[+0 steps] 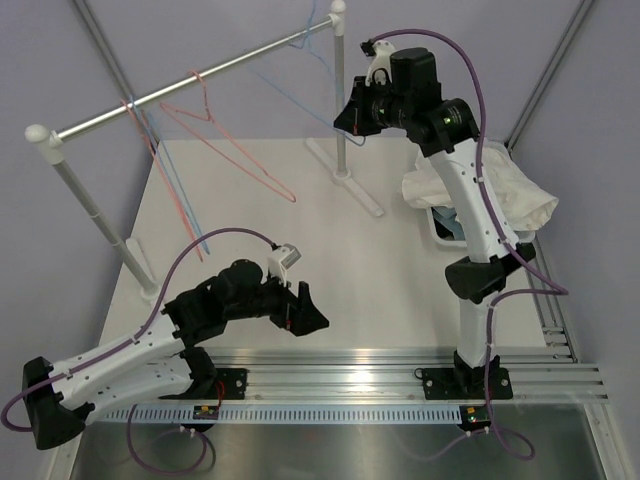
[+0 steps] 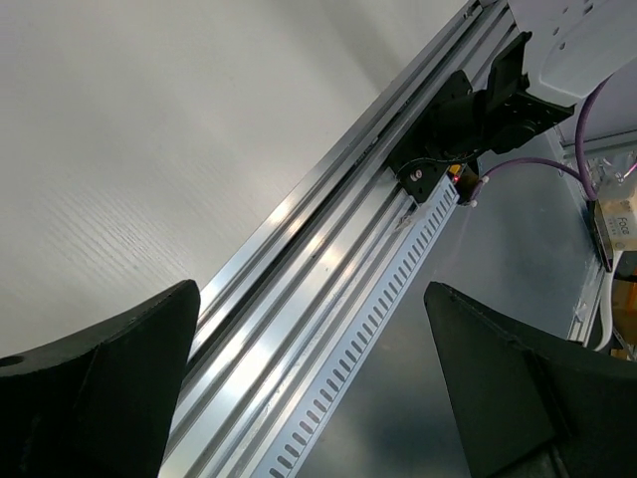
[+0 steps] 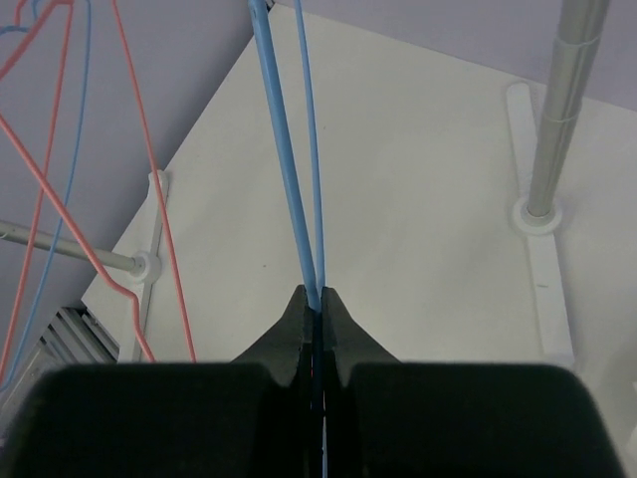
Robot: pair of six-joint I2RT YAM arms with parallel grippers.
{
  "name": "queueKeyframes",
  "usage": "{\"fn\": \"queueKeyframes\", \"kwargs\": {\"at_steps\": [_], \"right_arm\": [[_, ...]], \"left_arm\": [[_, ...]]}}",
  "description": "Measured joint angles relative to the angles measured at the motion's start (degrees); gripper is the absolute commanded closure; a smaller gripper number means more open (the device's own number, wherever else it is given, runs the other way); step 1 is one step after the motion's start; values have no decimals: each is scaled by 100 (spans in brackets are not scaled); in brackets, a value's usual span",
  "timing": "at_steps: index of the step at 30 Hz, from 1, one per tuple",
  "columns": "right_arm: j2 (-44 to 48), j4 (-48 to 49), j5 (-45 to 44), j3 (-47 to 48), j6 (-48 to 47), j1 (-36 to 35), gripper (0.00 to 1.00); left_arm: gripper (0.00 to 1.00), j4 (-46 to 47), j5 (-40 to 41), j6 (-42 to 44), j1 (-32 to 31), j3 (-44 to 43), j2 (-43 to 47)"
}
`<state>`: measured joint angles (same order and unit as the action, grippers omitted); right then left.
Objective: Remove the skirt from the hanger
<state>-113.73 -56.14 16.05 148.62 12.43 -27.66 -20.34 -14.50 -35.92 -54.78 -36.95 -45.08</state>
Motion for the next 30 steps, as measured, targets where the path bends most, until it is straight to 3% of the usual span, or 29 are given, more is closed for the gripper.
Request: {"fn": "queueKeyframes", "kwargs": {"at_steps": [9,15,16,17,19,20,23,26,30], "right_arm": [[-396,125,-184,-114,26,-664,100],[-225,433,-365,-964,26,-1023,99],[-181,498,-413,-1130,28,-1073,93],[-136,568,-457,-1268,39,-1110,72],[-20,625,-520,-1515,92,-1161,52],[22,627,-557,-1591,114,-1165,37],[208,691,-739,-1886,142,-1172,14],[411,688,-960,-2044,151,-1169,1],[791,673,-1368,-2243,125,-1169,0]], "left_arm": [[1,103,0,-103,-46,323,90],[1,149,-2,-146,-70,380,81],[1,173,-4,-155,-74,380,81],[1,203,-2,-164,-83,380,81],[1,232,-2,-186,-109,387,81],[1,256,-2,-190,-122,400,83],[1,275,0,-236,-170,468,83],[1,278,0,-302,-205,520,85],[1,273,2,-372,-243,573,101]]}}
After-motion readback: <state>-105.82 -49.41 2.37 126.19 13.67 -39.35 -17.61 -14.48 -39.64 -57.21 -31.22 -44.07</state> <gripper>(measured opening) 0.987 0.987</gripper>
